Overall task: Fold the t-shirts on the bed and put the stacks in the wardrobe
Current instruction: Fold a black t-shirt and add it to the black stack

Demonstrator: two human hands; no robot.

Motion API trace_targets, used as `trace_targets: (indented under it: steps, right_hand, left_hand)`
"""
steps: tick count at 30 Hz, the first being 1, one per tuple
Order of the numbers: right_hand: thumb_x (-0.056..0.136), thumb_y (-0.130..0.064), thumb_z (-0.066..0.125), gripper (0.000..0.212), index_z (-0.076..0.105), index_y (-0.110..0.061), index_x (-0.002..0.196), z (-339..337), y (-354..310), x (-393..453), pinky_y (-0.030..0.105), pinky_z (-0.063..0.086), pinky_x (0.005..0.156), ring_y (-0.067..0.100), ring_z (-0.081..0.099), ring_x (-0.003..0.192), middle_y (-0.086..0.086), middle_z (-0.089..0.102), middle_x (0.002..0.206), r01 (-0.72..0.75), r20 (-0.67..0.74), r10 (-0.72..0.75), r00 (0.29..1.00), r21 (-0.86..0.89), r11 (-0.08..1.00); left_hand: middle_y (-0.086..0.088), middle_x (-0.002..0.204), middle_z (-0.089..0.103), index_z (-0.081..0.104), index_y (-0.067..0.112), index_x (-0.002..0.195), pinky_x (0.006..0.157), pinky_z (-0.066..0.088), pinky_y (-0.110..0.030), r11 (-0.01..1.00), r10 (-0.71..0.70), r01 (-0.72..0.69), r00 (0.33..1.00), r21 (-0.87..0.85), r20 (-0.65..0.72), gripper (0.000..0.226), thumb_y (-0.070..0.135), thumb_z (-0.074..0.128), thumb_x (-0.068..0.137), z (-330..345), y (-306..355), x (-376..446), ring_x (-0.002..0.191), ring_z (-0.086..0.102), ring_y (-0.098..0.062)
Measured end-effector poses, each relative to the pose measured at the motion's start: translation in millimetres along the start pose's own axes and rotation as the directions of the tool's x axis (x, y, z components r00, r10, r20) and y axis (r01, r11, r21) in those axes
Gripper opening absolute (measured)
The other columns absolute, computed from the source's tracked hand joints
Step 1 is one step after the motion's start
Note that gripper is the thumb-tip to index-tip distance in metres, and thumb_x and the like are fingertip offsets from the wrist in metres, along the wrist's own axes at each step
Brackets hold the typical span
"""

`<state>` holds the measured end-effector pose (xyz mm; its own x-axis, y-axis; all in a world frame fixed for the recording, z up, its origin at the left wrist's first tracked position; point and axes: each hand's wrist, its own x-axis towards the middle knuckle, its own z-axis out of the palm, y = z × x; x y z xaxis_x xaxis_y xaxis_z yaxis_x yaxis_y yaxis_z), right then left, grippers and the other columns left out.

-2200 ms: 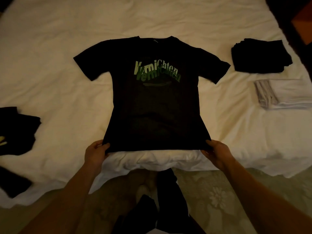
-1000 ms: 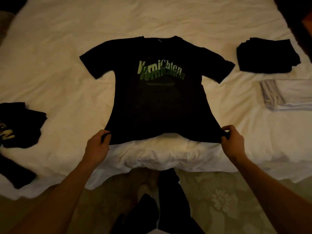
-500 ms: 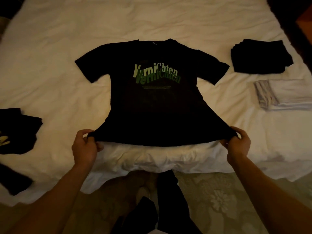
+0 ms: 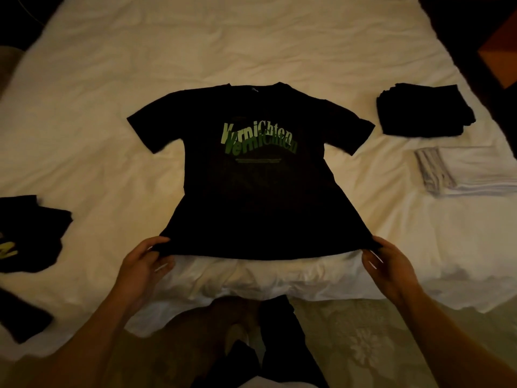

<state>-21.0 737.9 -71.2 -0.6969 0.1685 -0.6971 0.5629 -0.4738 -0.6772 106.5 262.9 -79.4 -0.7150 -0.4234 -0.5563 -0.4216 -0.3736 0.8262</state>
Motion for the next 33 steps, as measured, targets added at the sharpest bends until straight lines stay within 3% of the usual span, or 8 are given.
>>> trace_targets:
  steps: [2, 5, 10, 18, 21, 25, 29, 33]
  right_hand:
    - [0.098, 0.009, 0.037, 0.033, 0.066, -0.006, 0.094, 1, 4, -3, 0.024, 0.058, 0.057, 0.027, 0.072, 0.076, 0.015, 0.072, 0.088, 0.014, -0.070, -0.023, 0.997, -0.128, 0.992]
    - [0.097, 0.014, 0.039, 0.029, 0.063, -0.003, 0.093, 4, 12, -4, 0.025, 0.060, 0.056, 0.027, 0.067, 0.070, 0.021, 0.064, 0.089, 0.058, -0.135, -0.102, 0.986, -0.300, 0.952]
    - [0.099, 0.009, 0.038, 0.033, 0.060, -0.012, 0.087, 23, 16, -1, 0.024, 0.059, 0.056, 0.013, 0.065, 0.053, 0.013, 0.058, 0.074, 0.260, -0.250, -0.334, 0.909, -0.288, 0.922]
    - [0.099, 0.007, 0.043, 0.021, 0.062, 0.000, 0.107, -1, 25, 11, 0.025, 0.060, 0.055, 0.033, 0.067, 0.079, 0.023, 0.066, 0.091, -0.015, -0.211, -0.088, 0.973, -0.441, 0.897]
    - [0.101, 0.002, 0.042, 0.020, 0.059, -0.003, 0.111, -8, 23, 15, 0.029, 0.061, 0.058, 0.032, 0.065, 0.087, 0.020, 0.065, 0.101, -0.111, -0.157, 0.036, 0.987, -0.502, 0.858]
    - [0.101, -0.009, 0.051, 0.025, 0.051, -0.007, 0.125, -5, 15, 19, 0.035, 0.051, 0.068, 0.031, 0.057, 0.093, 0.017, 0.058, 0.108, -0.182, -0.093, 0.192, 0.977, -0.836, 0.518]
    - [0.100, -0.012, 0.052, 0.031, 0.052, -0.003, 0.129, 19, -3, 40, 0.035, 0.052, 0.066, 0.032, 0.059, 0.092, 0.019, 0.059, 0.111, -0.112, -0.090, 0.100, 0.991, -0.965, 0.237]
    - [0.099, -0.021, 0.050, 0.028, 0.058, -0.004, 0.120, 68, -30, 66, 0.038, 0.053, 0.081, 0.030, 0.061, 0.092, 0.017, 0.063, 0.114, 0.030, 0.028, 0.038, 0.999, -0.999, -0.043]
  left_hand:
    - [-0.013, 0.065, 0.054, 0.066, 0.004, 0.102, 0.048, 0.046, -0.024, 0.982, 0.062, -0.045, 0.994, 0.183, -0.086, 0.032, -0.007, 0.037, 0.101, -1, -4, 1, 0.058, 0.048, -0.025]
    - [-0.014, 0.060, 0.050, 0.063, -0.007, 0.107, 0.045, 0.041, -0.025, 0.937, 0.073, -0.020, 0.987, 0.347, -0.142, 0.028, -0.009, 0.036, 0.101, -3, -11, 5, 0.055, 0.044, -0.024]
    - [-0.016, 0.066, 0.053, 0.065, 0.000, 0.095, 0.048, 0.047, -0.019, 0.962, 0.191, -0.137, 0.955, 0.235, -0.225, 0.033, -0.013, 0.035, 0.097, 7, 1, 3, 0.049, 0.052, -0.014]
    - [-0.022, 0.081, 0.063, 0.066, -0.003, 0.102, 0.050, 0.052, -0.019, 0.922, -0.005, 0.093, 0.973, 0.377, -0.230, 0.030, -0.010, 0.037, 0.099, -4, -29, 10, 0.063, 0.057, -0.029]
    - [-0.023, 0.089, 0.064, 0.066, -0.002, 0.104, 0.063, 0.052, -0.031, 0.909, -0.103, 0.176, 0.974, 0.379, -0.204, 0.028, -0.009, 0.039, 0.099, -4, -35, 12, 0.070, 0.058, -0.031]
    - [-0.022, 0.108, 0.067, 0.067, 0.015, 0.094, 0.086, 0.048, -0.043, 0.762, -0.243, 0.311, 0.950, 0.568, -0.194, 0.009, 0.017, 0.058, 0.098, 2, -29, 21, 0.094, 0.061, -0.034]
    - [-0.018, 0.115, 0.065, 0.070, 0.014, 0.109, 0.086, 0.050, -0.040, 0.462, -0.149, 0.311, 0.951, 0.831, -0.272, 0.034, 0.043, 0.058, 0.095, 27, 3, 40, 0.102, 0.061, -0.038]
    - [-0.014, 0.100, 0.065, 0.068, 0.009, 0.102, 0.072, 0.043, -0.033, 0.490, -0.130, 0.249, 0.969, 0.836, -0.212, 0.028, 0.034, 0.057, 0.097, 65, 38, 64, 0.075, 0.056, -0.022]
